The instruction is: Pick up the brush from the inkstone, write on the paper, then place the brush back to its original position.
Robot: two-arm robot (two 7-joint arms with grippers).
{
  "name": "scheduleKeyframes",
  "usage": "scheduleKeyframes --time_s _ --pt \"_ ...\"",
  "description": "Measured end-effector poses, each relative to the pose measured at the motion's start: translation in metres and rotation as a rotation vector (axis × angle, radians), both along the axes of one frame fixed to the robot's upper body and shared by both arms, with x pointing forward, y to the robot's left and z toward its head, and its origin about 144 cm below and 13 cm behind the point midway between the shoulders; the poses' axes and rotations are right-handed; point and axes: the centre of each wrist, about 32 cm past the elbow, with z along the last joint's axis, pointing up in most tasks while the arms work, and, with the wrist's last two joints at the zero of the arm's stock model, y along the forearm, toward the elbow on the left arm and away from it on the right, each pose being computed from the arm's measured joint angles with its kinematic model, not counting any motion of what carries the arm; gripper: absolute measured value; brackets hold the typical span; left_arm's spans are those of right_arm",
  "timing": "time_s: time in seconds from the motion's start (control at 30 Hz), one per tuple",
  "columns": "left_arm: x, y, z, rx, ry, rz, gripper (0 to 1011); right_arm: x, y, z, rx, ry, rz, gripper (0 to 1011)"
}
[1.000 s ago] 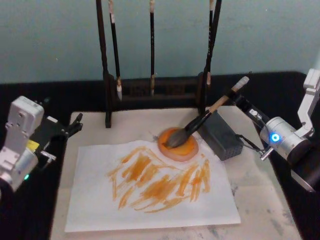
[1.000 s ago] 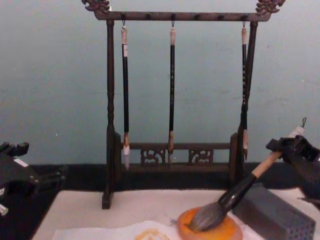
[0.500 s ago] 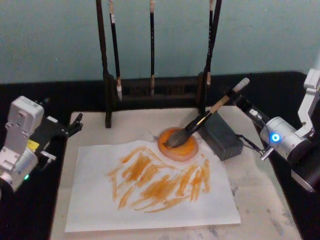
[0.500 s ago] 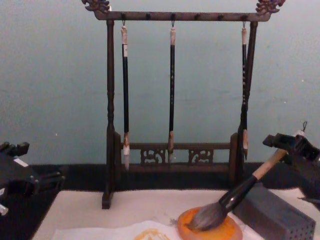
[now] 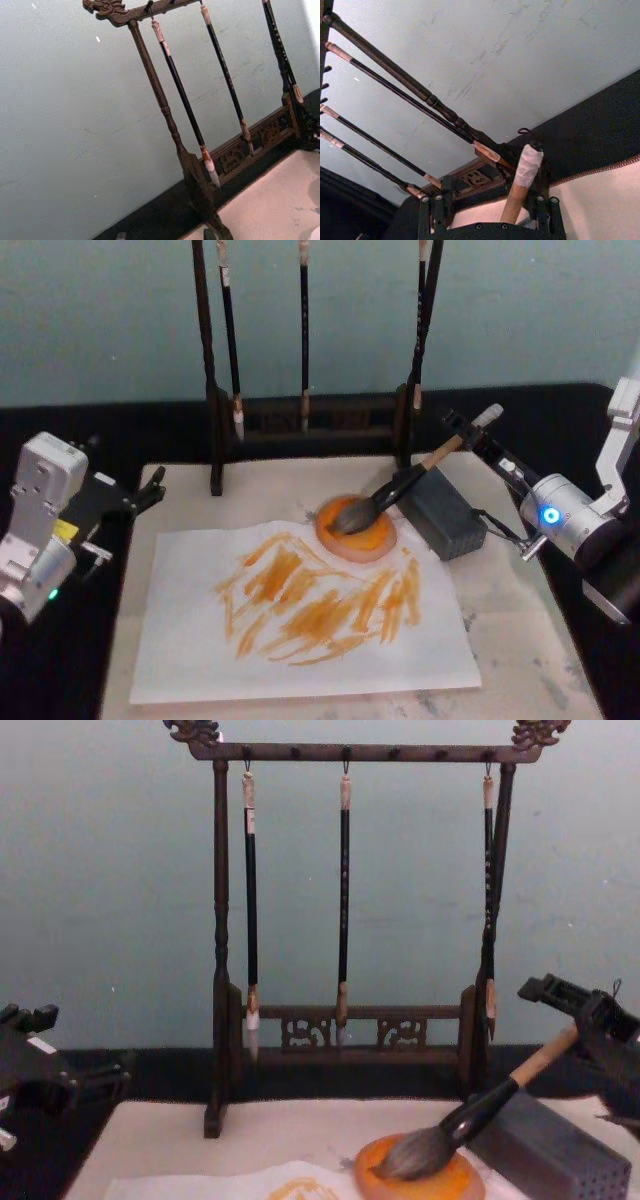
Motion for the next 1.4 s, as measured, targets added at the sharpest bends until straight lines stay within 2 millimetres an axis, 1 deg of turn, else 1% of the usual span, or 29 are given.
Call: scheduleKeyframes --time_s 0.07,0.1,0.2,0.57,0.7,1.03,1.2,1.27,1.4 --pt "0.000 0.000 0.000 0.000 0.000 0.000 1001 0.000 0.000 0.000 0.000 0.000 0.000 915" --pt "0.000 0.000 0.000 0.000 0.000 0.000 1001 0.000 0.000 0.000 0.000 0.000 0.000 961" --pt "0.000 0.000 0.000 0.000 0.000 0.000 1001 0.000 0.000 0.000 0.000 0.000 0.000 1000" --pt "0.000 0.000 0.000 0.000 0.000 0.000 1001 0.000 0.000 0.000 0.000 0.000 0.000 1000" --pt "0.000 0.000 0.000 0.000 0.000 0.000 1001 -0.003 -0.001 -0.001 0.001 0.002 -0.001 1000" --pt "0.000 0.000 0.000 0.000 0.000 0.000 1001 -0.023 -0.011 0.000 0.007 0.000 0.003 1000" --pt "0.000 0.000 0.000 0.000 0.000 0.000 1001 -0.040 -0.017 0.002 -0.012 0.013 0.007 1000" --pt "0.000 0.000 0.000 0.000 0.000 0.000 1001 -0.043 -0.017 0.002 -0.017 0.013 0.007 1000" --pt "0.000 0.000 0.000 0.000 0.000 0.000 1001 -0.057 -0.017 0.007 -0.085 -0.032 -0.001 1000"
